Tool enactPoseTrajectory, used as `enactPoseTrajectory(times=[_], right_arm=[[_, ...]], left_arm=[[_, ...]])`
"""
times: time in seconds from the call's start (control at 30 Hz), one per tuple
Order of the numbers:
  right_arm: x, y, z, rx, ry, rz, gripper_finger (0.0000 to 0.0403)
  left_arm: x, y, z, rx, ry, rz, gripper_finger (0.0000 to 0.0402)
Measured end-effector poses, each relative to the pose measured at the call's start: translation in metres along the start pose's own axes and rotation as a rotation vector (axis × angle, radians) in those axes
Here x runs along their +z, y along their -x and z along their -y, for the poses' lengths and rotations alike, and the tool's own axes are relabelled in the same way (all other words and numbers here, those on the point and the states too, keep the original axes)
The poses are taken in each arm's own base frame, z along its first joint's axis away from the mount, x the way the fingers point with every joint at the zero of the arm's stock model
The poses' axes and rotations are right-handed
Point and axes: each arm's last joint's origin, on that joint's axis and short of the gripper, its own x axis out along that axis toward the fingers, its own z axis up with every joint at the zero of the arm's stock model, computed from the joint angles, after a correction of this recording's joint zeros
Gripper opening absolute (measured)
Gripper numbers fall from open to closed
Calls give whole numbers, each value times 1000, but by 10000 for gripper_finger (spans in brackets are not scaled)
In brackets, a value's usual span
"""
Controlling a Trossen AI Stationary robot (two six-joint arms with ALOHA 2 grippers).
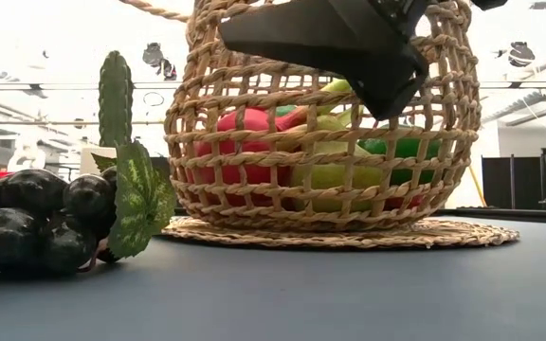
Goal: Build produce basket
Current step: Put the black grapes into the brown basket
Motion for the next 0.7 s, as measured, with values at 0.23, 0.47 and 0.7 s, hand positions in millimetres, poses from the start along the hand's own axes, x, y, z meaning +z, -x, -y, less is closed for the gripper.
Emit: enactPoseTrajectory(times=[0.23, 0.47, 0.7], right_arm=[[2, 1, -4, 31, -101, 32, 282], [3, 6, -19, 111, -240, 71, 283], [-1, 9, -24, 142, -295, 42, 283]], left_arm=[[-24, 12, 6, 66, -6, 30, 104], [-50, 23, 17, 65, -11, 86, 104], [-52, 26, 18, 115, -15, 230, 103]])
